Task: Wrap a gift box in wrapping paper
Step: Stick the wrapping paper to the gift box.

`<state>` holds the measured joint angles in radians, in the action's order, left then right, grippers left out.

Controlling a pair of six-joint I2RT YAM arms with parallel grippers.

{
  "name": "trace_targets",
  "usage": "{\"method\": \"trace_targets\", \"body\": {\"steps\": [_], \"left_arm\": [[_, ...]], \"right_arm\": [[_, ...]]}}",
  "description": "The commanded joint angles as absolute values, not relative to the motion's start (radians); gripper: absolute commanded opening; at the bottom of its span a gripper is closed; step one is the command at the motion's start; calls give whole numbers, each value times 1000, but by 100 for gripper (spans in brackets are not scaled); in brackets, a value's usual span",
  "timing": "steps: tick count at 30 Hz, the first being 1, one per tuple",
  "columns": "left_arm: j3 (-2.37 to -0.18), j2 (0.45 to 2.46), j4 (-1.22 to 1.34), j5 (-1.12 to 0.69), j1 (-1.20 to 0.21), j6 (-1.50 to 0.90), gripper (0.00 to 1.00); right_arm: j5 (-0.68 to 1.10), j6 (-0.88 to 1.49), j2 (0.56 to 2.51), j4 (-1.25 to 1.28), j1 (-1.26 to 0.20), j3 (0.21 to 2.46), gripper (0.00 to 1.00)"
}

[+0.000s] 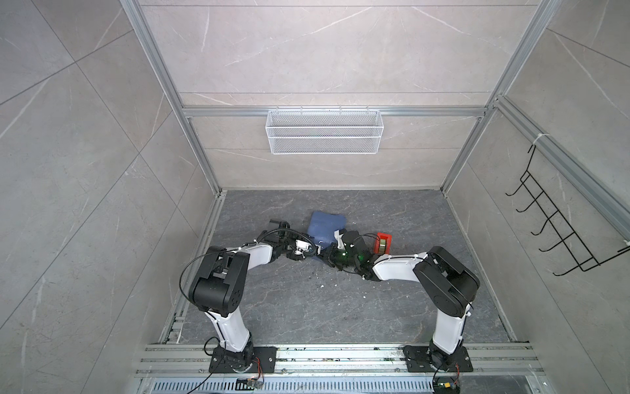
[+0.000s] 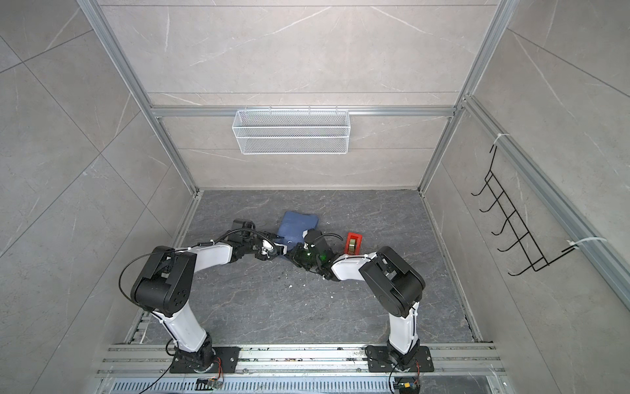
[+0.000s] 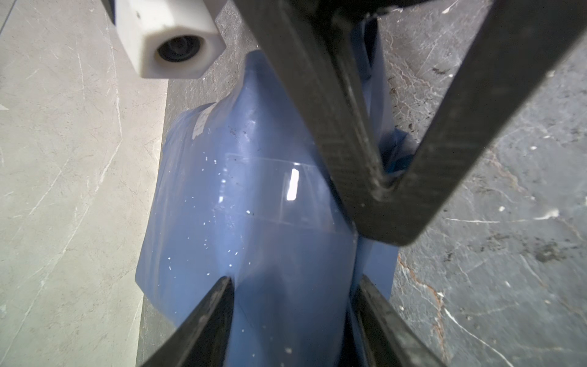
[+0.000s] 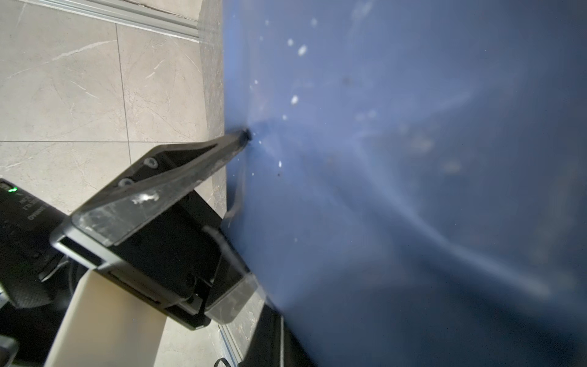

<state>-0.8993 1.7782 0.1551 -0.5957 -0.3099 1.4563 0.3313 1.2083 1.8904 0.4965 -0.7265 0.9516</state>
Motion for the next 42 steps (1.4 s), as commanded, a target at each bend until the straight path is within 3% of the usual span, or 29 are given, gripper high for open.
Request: {"method": "trace_targets", "body": {"steps": [1, 17, 30, 33, 36, 42], "left_arm": [[-849, 1853, -39, -512, -331, 1450, 61], [-852, 1863, -39, -514, -331, 1450, 61], [-856, 1862, -46, -511, -329, 1451, 61], [-855, 1870, -41, -511, -331, 1451, 61], [-854, 1855, -51, -511, -330, 1451, 61], [-858, 1863, -48, -514, -335, 1449, 61]], "right_arm": [[308, 1229, 1856, 500, -738, 935, 15], [278, 1258, 1788, 487, -755, 910, 32], [236, 1243, 1630, 399, -764, 776, 32], [212, 1219, 1576, 357, -762, 744, 28], [208, 1192, 1560, 343, -758, 773, 18], [296, 1092, 1719, 285, -721, 990, 0]]}}
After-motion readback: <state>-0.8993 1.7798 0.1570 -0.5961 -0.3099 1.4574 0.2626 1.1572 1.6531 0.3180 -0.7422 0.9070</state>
